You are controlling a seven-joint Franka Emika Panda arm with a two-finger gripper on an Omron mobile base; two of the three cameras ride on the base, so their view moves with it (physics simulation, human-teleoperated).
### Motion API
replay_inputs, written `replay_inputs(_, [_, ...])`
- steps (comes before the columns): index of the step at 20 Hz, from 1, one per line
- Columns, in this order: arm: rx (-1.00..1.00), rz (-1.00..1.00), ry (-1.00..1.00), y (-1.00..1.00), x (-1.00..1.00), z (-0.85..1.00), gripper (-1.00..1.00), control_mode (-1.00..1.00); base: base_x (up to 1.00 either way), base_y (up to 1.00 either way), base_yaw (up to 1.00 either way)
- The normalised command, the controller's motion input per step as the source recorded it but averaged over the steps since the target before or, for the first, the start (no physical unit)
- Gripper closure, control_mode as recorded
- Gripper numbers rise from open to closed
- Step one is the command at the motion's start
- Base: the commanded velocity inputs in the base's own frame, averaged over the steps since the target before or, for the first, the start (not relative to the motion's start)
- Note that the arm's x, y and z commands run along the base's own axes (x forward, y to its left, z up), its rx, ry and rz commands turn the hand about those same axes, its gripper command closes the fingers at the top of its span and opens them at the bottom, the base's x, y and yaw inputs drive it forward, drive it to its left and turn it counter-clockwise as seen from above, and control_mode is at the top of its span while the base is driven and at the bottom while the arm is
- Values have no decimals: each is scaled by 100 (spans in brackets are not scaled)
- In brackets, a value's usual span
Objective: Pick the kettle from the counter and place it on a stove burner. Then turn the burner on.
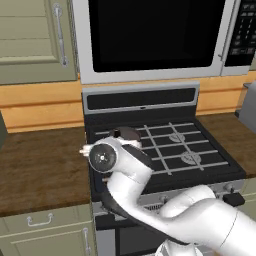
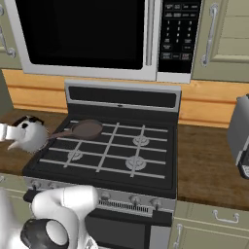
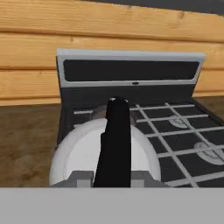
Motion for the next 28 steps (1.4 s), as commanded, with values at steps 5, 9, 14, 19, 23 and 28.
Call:
replay_inputs(5, [69, 0, 25, -90, 10, -1, 100, -100, 0, 0, 0])
replay_inputs(9, [0, -5, 19, -21, 19, -9, 100, -100, 0, 0, 0])
replay_inputs(14, [0, -21, 20, -85, 50, -4, 100, -100, 0, 0, 0])
replay_inputs(19, [-4, -12, 18, -37, 70, -3, 100, -100, 0, 0, 0])
replay_inputs(23, [-10, -1, 20, 25, 48, -33, 100, -100, 0, 0, 0])
replay_inputs(28, [-6, -3, 16, 36, 62, -30, 100, -100, 0, 0, 0])
